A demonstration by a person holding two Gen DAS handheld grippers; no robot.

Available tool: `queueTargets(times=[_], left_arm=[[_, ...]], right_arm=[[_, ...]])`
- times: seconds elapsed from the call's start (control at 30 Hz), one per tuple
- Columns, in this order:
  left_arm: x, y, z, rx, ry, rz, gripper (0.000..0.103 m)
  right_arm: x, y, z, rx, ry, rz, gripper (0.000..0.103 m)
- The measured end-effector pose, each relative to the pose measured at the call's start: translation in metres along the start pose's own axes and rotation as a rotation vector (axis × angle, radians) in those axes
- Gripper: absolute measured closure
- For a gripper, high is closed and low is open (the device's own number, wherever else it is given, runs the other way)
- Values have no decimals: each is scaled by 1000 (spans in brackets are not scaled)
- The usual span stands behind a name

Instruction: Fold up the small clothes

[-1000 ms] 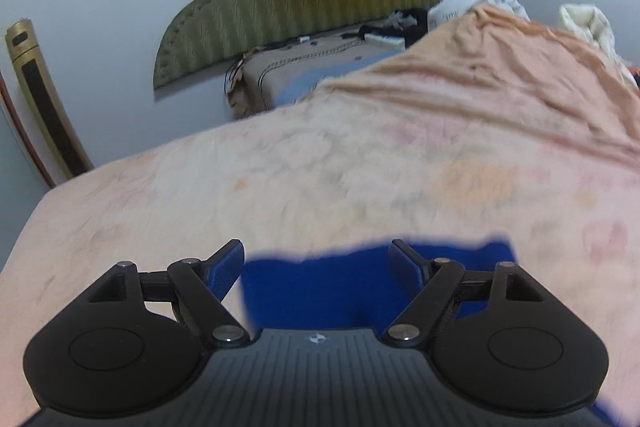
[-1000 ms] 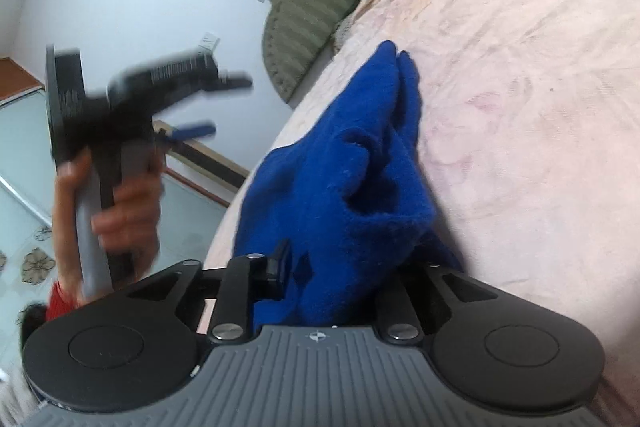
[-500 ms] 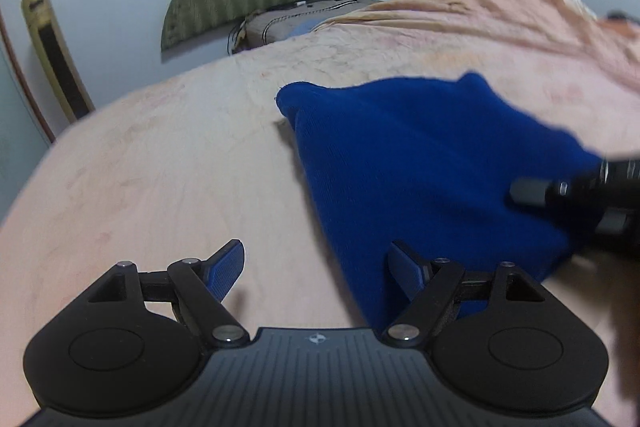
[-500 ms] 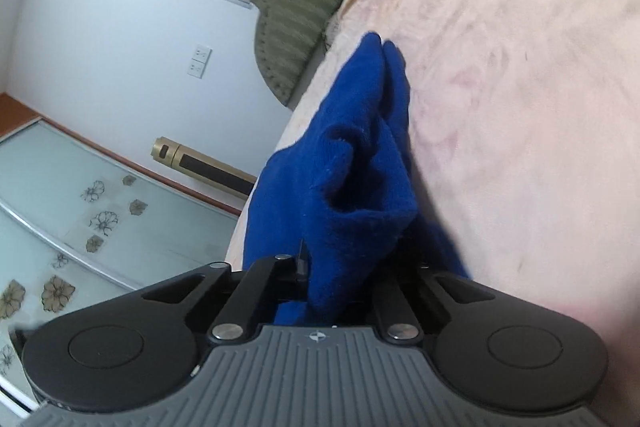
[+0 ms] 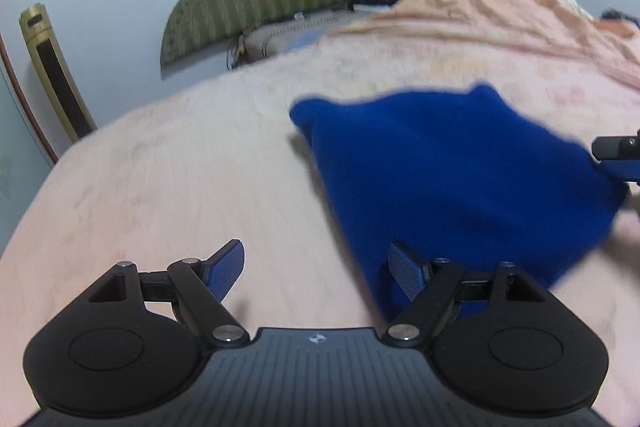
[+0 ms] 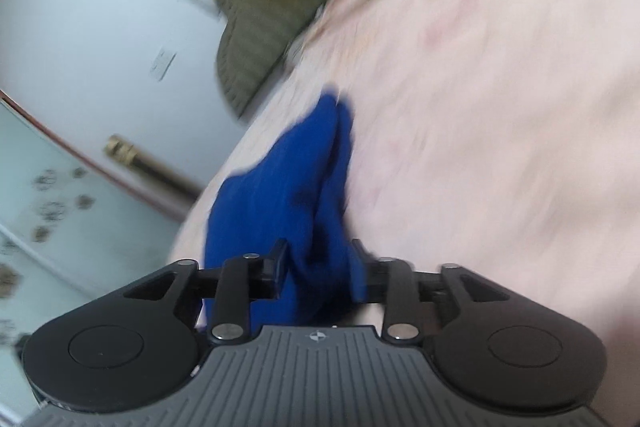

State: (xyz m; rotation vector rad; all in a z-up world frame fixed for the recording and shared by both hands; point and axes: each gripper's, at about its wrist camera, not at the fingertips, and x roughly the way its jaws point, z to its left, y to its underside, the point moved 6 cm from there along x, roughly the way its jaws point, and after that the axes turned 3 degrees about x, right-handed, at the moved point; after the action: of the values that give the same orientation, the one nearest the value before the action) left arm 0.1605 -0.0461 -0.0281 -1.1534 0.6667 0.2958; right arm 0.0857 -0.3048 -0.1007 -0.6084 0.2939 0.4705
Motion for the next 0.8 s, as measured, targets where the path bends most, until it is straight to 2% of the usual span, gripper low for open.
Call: queueTargets(times=[0.17, 0.3, 0.4, 0.47, 0.5, 0.53, 0.6, 0.7, 0.77, 0.8], left_arm=[[33, -48, 11, -111, 40, -34, 24], [68, -78, 7, -135, 96, -54, 24], [102, -87, 4, -117, 78, -18, 24], [134, -82, 5, -100, 38, 50, 24], [147, -77, 7, -106, 19, 88, 22], [152, -72, 10, -123, 34, 104, 23], [137, -67, 16, -168, 69, 62, 24], [105, -58, 17, -147, 82, 15, 24], [86, -46, 16, -134, 130, 12, 19], [80, -39, 15, -136, 155, 20, 18]], right_arm=[[29, -42, 38, -224, 49, 3, 64], [80, -53, 65, -375, 41, 131, 65], [117, -55, 70, -446, 89, 184, 64], [134, -61, 62, -459, 160, 172, 60], [140, -64, 57, -456, 172, 164, 60], [142, -66, 54, -433, 156, 153, 60], [136, -69, 54, -403, 147, 144, 59], [112, -67, 54, -439, 149, 92, 48], [98, -64, 47, -417, 140, 103, 38], [93, -62, 41, -391, 128, 127, 36]])
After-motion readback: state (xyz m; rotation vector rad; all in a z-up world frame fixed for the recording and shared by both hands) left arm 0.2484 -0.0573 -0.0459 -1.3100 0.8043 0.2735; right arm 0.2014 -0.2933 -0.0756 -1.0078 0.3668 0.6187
